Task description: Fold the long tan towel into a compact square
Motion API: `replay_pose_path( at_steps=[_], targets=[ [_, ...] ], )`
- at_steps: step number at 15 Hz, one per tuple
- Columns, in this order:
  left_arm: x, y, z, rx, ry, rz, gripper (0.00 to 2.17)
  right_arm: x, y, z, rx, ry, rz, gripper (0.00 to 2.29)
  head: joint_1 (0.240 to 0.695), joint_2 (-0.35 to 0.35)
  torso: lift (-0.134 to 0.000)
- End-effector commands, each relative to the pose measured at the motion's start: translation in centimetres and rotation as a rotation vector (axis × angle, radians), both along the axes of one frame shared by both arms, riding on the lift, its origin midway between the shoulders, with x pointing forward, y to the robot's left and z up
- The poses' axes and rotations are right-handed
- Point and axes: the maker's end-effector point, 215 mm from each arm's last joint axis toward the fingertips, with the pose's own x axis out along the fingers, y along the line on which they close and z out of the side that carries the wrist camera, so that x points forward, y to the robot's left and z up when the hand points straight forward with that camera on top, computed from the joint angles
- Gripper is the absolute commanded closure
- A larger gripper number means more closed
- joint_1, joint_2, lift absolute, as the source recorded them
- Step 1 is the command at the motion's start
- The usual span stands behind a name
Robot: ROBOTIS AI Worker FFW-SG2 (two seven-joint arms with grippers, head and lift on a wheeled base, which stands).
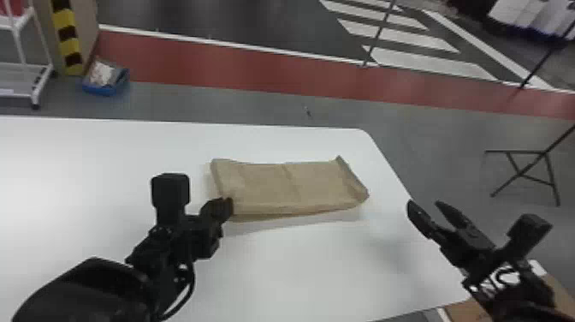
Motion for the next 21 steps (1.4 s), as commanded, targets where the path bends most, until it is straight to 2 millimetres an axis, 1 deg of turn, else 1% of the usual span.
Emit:
replay_pose_path(
  at_steps=[1,2,3,4,5,6,7,8,10,12,13,14,15,16,17,18,19,20,21],
  targets=[
    [1.2,3.0,1.0,0.024,-0.016,0.025,1.43,0.5,0.6,0.3,0.0,-0.012,0.009,0.09,0.695,-0.35,-0.124],
    [1.7,4.6,1.7,0.03,-0.023,0.038,1.43,0.7,0.7,0.2,-0.004,-0.009,0.01,0.09,0.695,-0.35,-0.124],
    [1.7,6.5,1.7,0.049,-0.018,0.053,1.43,0.8,1.2,-0.2,-0.003,-0.003,0.017,0.09,0.695,-0.35,-0.124],
    [1.7,8.2,2.4,0.048,-0.025,0.067,1.43,1.0,1.4,-0.3,0.001,-0.003,0.02,0.09,0.695,-0.35,-0.124],
    [1.3,9.7,2.0,0.069,-0.014,0.072,1.43,1.1,1.7,-0.3,0.0,-0.002,0.024,0.09,0.695,-0.35,-0.124],
    [0.8,10.9,2.0,0.087,-0.004,0.072,1.43,1.3,2.0,-0.3,0.002,-0.003,0.03,0.09,0.695,-0.35,-0.124],
    [0.3,12.9,1.4,0.108,0.015,0.085,1.43,1.4,2.2,-0.3,0.003,-0.004,0.031,0.09,0.695,-0.35,-0.124],
    [-0.2,13.8,1.6,0.119,0.01,0.088,1.43,1.6,2.6,-0.5,0.009,-0.002,0.038,0.09,0.695,-0.35,-0.124],
    [-1.4,15.7,1.0,0.139,0.031,0.102,1.43,1.9,3.3,-0.6,0.009,-0.001,0.048,0.09,0.695,-0.35,-0.124],
    [-2.1,16.4,0.6,0.143,0.043,0.107,1.43,2.2,4.0,-0.9,0.018,0.002,0.053,0.09,0.695,-0.35,-0.124],
    [-2.2,17.0,1.0,0.146,0.034,0.118,1.43,2.2,4.1,-0.9,0.016,0.0,0.054,0.09,0.695,-0.35,-0.124],
    [-2.2,17.2,1.0,0.143,0.037,0.122,1.43,2.3,4.3,-0.9,0.02,0.003,0.056,0.09,0.695,-0.35,-0.124],
    [-2.1,17.4,1.0,0.143,0.037,0.126,1.37,2.3,4.3,-1.0,0.018,0.006,0.057,0.09,0.695,-0.35,-0.124],
    [-2.1,17.4,1.1,0.142,0.035,0.128,0.9,2.3,4.4,-0.9,0.02,0.008,0.058,0.09,0.695,-0.35,-0.124],
    [-2.0,18.0,1.5,0.149,0.023,0.135,0.21,2.3,4.4,-0.9,0.019,0.01,0.06,0.09,0.695,-0.35,-0.124],
    [-2.6,19.2,1.4,0.207,0.024,0.135,0.01,2.3,4.4,-0.7,0.018,0.011,0.06,0.09,0.695,-0.35,-0.124],
    [-3.0,22.4,1.8,0.331,-0.015,0.185,0.01,2.2,4.3,-0.6,0.021,0.011,0.059,0.09,0.695,-0.35,-0.124],
    [-2.8,25.3,3.0,0.421,-0.081,0.276,0.02,2.1,4.2,-0.6,0.026,0.014,0.056,0.09,0.695,-0.35,-0.124],
    [-2.2,26.5,5.2,0.436,-0.154,0.332,0.03,2.4,4.0,-0.3,0.025,0.013,0.053,0.09,0.695,-0.35,-0.124]
  ],
)
